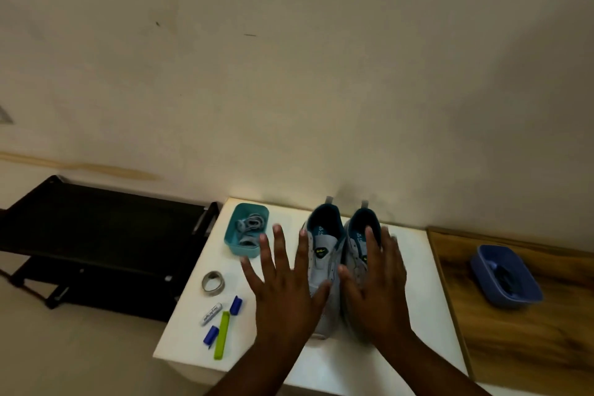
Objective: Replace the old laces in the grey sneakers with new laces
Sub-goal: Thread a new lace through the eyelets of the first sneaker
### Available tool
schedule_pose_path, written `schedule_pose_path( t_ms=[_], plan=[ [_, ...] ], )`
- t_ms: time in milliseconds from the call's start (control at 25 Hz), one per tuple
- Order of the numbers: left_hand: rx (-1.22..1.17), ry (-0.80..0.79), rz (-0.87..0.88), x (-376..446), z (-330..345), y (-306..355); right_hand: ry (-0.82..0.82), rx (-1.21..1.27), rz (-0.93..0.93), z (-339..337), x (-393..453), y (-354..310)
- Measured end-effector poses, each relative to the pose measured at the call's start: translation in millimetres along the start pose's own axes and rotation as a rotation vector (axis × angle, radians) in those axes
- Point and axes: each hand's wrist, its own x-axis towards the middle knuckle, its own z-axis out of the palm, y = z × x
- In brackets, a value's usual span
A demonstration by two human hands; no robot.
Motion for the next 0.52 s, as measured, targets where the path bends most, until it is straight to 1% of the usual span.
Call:
schedule_pose_path(
  t_ms=[120,200,240,360,440,520],
  plan=[
    [0.041,0.335,0.043,26.0,-68.6,-16.2,0.214,-0.060,-0.353,-33.1,37.4,-71.1],
    [0.076,0.509,0.066,46.6,-115.1,-28.3,0.334,-0.064,-0.488,-59.7,69.3,-117.7],
    [0.102,0.553,0.074,57.7,-136.5,-34.0,0.376,-0.068,-0.534,-72.2,84.4,-139.8],
    [0.134,0.587,0.036,88.6,-181.1,-51.3,0.455,-0.116,-0.614,-91.0,117.4,-192.6],
    [0.135,0.581,0.004,98.8,-192.6,-60.0,0.447,-0.124,-0.620,-90.2,128.9,-213.6],
    [0.148,0.560,-0.005,103.7,-191.0,-67.4,0.408,-0.087,-0.622,-79.5,132.5,-220.8]
  ],
)
